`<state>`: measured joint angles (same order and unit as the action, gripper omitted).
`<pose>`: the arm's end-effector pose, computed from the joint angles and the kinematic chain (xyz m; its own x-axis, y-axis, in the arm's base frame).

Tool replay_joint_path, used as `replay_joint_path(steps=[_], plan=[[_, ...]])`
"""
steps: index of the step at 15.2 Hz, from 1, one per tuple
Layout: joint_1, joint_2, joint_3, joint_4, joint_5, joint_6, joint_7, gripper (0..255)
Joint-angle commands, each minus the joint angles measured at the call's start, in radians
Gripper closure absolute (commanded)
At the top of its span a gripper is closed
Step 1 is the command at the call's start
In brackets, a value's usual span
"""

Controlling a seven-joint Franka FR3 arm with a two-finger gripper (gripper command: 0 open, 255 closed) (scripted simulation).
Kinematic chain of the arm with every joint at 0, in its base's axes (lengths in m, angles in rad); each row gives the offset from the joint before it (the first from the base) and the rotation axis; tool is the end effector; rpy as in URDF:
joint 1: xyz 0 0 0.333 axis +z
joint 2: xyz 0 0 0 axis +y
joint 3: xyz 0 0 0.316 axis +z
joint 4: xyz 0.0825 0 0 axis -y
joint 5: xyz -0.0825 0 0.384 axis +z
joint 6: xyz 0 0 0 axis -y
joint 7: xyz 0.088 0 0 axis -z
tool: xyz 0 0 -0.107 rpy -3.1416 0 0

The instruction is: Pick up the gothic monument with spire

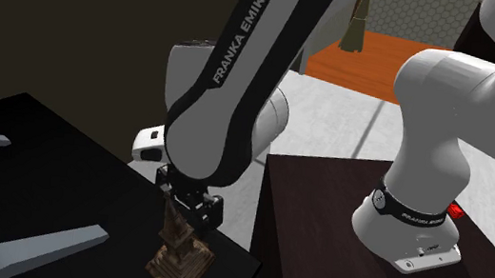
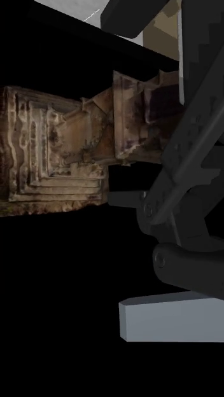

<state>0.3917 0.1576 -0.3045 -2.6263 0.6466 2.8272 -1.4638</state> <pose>0.4283 0.0020 0.1993 0.5772 0.7971 0.1771 0.8110 -0.5850 -0.0101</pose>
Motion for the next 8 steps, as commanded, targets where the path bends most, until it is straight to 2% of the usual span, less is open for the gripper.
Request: replay_joint_path(steps=[1, 2, 8], plan=[[-0.006, 0.016, 0.011, 0.006, 0.027, 0.007, -0.021, 0], [-0.006, 0.018, 0.011, 0.009, 0.028, 0.007, -0.022, 255], [-0.005, 0.017, 0.010, 0.009, 0.025, 0.005, -0.019, 255]])
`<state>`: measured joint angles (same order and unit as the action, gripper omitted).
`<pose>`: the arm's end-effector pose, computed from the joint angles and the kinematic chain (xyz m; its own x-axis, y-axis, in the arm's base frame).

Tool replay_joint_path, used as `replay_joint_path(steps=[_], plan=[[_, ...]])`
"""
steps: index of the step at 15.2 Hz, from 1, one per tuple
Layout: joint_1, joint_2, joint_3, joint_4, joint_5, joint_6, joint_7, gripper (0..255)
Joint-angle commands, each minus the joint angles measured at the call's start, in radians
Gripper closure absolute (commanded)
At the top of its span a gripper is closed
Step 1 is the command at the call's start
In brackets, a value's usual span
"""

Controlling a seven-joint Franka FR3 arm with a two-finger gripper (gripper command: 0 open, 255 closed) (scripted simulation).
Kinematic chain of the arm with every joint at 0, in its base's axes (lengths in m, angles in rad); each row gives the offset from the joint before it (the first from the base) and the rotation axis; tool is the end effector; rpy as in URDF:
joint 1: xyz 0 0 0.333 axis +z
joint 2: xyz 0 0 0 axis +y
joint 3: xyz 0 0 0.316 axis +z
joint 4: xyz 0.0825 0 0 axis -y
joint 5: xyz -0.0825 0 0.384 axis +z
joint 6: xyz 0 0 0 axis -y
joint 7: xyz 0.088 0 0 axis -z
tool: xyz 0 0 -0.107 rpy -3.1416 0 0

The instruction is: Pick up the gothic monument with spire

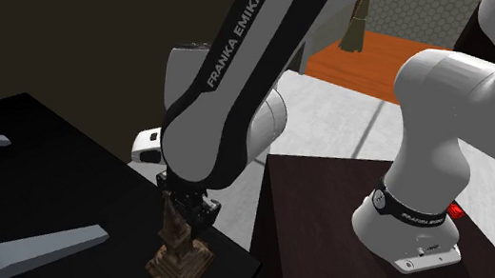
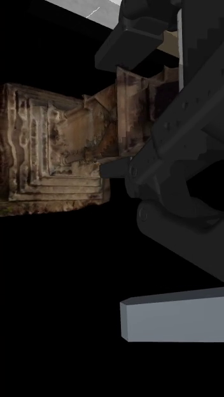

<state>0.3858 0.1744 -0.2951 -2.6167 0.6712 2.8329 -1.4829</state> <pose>0.4302 0.0019 0.1955 0.5781 0.7963 0.1780 0.8102 -0.5861 -0.0089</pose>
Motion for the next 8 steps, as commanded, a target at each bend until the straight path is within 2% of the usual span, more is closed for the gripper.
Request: replay_joint_path(steps=[1, 3, 8], plan=[[0.000, 0.001, 0.001, 0.000, 0.000, 0.000, 0.000, 255], [0.000, -0.001, 0.002, -0.003, 0.003, 0.002, -0.002, 255], [0.031, -0.089, -0.057, -0.027, -0.153, -0.046, 0.124, 255]])
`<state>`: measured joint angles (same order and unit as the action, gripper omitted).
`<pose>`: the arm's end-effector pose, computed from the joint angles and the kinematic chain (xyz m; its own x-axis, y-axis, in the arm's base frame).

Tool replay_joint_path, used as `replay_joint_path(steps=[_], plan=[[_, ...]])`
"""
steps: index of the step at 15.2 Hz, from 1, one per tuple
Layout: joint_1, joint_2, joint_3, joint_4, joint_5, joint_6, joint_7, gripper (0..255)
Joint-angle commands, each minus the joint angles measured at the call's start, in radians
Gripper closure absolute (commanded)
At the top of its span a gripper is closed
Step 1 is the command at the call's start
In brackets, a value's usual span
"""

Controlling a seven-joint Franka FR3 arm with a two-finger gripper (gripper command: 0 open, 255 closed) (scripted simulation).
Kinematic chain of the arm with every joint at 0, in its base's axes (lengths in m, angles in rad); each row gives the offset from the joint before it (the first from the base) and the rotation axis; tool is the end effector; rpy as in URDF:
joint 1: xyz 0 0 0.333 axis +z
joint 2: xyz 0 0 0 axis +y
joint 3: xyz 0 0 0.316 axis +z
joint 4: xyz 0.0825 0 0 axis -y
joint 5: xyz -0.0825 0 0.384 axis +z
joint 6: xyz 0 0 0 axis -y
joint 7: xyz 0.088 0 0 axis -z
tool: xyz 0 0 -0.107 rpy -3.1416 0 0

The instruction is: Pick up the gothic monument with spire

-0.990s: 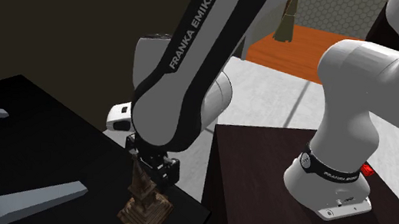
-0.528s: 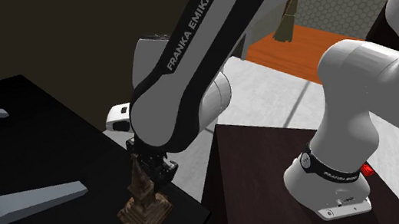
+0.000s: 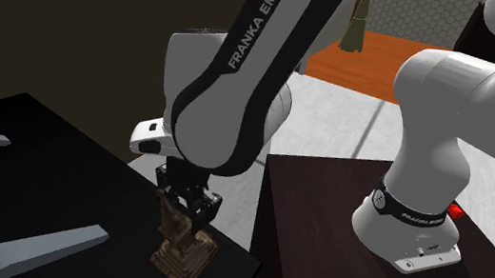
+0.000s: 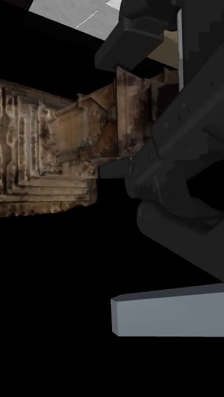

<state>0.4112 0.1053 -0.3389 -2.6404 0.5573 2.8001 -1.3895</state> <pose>0.4283 0.0026 0.2148 0.5778 0.7965 0.1781 0.8105 -0.5856 -0.0103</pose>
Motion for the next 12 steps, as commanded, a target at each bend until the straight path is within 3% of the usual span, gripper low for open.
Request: replay_joint_path(steps=[1, 9, 12], plan=[[0.008, -0.038, -0.022, -0.006, -0.070, -0.023, 0.055, 255], [-0.006, -0.173, -0.046, -0.016, -0.279, -0.122, 0.221, 255], [-0.012, -0.190, -0.044, -0.015, -0.302, -0.138, 0.240, 255]])
